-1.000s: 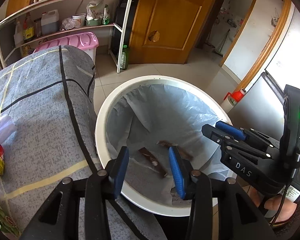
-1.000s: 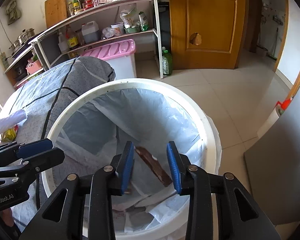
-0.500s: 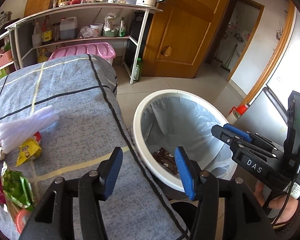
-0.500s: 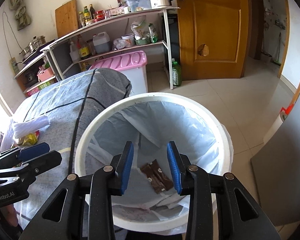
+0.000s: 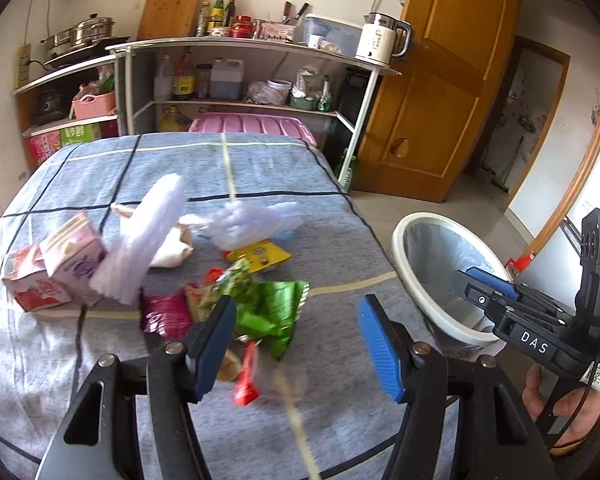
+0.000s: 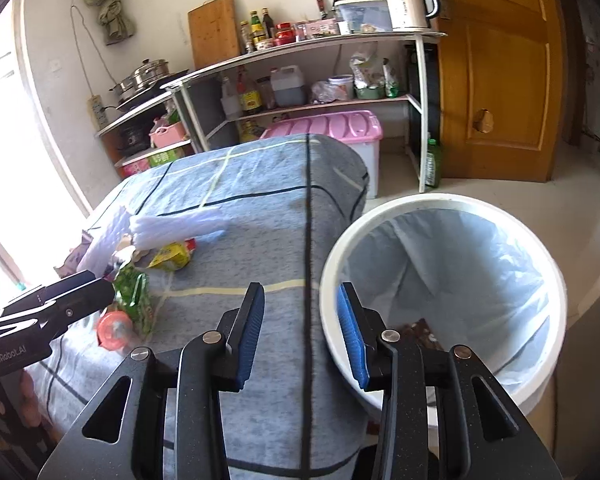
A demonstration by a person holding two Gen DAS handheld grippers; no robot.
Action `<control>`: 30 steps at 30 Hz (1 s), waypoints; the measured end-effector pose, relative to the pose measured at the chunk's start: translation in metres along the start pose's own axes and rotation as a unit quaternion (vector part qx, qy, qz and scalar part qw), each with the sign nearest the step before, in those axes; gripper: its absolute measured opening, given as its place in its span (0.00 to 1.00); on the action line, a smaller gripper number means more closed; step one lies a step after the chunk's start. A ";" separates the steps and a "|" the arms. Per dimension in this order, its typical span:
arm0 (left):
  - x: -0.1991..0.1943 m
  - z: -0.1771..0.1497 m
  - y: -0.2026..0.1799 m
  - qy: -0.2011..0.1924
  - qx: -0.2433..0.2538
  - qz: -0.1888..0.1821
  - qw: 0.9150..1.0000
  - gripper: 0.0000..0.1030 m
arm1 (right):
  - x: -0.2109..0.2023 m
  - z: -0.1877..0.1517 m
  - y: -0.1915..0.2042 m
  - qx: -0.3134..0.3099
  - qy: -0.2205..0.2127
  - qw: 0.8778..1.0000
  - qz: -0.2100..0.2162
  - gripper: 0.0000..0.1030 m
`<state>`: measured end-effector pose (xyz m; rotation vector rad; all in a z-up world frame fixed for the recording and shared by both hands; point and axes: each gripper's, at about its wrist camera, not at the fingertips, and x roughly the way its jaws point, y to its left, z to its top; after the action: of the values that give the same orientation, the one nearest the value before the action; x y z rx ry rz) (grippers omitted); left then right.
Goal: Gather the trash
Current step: 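Grasp the clear cup with red lid with the right gripper while the left gripper returns to the table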
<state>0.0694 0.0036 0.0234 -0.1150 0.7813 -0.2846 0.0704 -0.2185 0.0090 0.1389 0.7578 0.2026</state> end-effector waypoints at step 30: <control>-0.015 -0.048 0.126 0.011 -0.113 0.045 0.993 0.69 | 0.069 -0.044 0.134 -0.153 0.089 0.977 0.120 0.54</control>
<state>0.0519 0.1288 -0.0258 -0.2900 0.8362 -0.1114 0.0712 -0.0703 -0.0417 -0.0824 0.8782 0.5648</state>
